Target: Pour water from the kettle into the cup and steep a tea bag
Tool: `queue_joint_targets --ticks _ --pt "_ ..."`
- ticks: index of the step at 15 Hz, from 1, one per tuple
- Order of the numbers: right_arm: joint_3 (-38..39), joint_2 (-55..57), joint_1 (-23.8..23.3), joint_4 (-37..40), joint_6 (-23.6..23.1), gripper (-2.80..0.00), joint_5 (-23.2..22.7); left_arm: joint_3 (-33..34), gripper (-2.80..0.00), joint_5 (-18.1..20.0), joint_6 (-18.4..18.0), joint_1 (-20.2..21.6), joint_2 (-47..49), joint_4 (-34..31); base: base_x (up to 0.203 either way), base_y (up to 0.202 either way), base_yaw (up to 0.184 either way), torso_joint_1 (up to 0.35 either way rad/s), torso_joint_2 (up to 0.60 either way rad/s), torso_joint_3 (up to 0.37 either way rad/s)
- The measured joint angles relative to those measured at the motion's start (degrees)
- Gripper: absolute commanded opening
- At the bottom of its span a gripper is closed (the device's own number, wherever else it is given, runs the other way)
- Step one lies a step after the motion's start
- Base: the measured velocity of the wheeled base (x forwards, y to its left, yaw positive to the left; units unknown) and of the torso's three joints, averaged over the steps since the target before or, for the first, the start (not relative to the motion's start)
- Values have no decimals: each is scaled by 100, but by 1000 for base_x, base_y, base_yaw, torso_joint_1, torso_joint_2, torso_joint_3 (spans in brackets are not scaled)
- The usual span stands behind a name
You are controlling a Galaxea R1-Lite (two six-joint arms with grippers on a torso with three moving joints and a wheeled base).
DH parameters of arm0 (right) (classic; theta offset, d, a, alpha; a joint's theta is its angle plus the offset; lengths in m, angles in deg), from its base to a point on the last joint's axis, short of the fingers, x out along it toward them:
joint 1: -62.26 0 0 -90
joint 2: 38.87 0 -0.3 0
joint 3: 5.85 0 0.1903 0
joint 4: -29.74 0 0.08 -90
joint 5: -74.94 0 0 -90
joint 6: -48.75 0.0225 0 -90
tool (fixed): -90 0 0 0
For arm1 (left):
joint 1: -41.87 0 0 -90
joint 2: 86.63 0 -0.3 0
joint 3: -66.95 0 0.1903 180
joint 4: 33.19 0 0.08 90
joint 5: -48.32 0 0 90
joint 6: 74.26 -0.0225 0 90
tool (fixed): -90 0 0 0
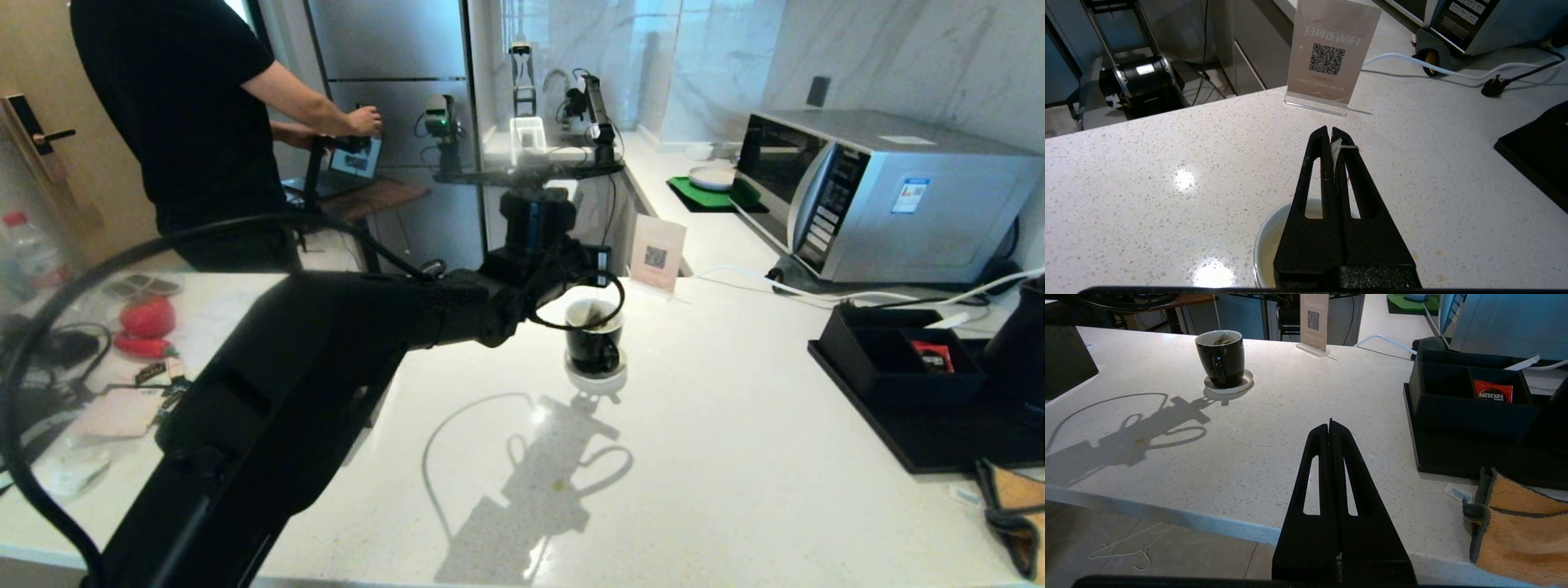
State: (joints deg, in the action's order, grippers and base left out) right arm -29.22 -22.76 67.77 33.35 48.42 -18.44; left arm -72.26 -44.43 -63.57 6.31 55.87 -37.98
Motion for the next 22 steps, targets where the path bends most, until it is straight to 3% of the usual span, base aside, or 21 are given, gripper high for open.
queue_joint_targets --ticks 6,10,14,19,22 --pt "0 2 0 318 37 -280 350 9 -280 -103 5 7 209 38 0 0 0 0 0 0" --pt "-10 4 0 490 -348 -280 -371 16 -280 -190 20 18 265 86 0 0 0 0 0 0" --pt "0 4 0 1225 -619 -280 -7 38 -280 -222 30 26 320 201 0 0 0 0 0 0" --pt "-2 6 0 1979 -409 -280 325 44 -280 -221 38 21 320 204 0 0 0 0 0 0" --pt "-2 9 0 2000 -195 -280 338 46 -280 -221 39 20 262 190 0 0 0 0 0 0"
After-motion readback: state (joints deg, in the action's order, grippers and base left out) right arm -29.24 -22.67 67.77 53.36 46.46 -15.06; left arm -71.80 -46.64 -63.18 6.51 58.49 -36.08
